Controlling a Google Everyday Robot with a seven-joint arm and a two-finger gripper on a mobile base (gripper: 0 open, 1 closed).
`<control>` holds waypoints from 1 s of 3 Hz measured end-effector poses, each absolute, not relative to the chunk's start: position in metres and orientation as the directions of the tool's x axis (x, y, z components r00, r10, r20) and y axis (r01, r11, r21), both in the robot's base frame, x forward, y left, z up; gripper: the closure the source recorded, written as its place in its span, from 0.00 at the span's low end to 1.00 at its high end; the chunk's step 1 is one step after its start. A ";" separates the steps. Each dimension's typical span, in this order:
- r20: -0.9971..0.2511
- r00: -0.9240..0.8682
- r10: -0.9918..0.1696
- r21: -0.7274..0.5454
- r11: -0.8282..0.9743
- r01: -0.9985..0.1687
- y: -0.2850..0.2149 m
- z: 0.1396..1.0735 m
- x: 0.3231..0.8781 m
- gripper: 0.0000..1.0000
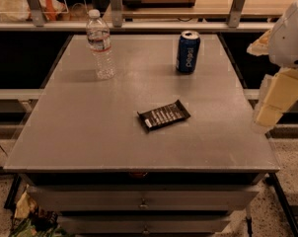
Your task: Move rxbar chocolate near water bottle
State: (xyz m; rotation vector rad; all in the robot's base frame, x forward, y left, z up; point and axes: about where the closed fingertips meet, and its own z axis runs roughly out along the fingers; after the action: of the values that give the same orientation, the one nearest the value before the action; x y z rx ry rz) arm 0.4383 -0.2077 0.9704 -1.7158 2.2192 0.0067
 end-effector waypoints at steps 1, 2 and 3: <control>-0.418 -0.165 -0.893 -0.117 0.233 -0.965 -0.178 0.952 0.443 0.00; -0.565 -0.056 -0.823 -0.130 0.156 -0.979 -0.142 0.943 0.447 0.00; -0.662 0.049 -0.748 -0.186 0.101 -0.977 -0.110 0.933 0.455 0.00</control>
Offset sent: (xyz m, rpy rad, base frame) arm 0.0175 0.1090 -0.0313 0.5520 -0.1167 0.3423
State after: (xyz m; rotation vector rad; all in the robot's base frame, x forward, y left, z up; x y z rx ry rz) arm 0.4550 -0.1099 0.9335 -1.6954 1.7478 0.4627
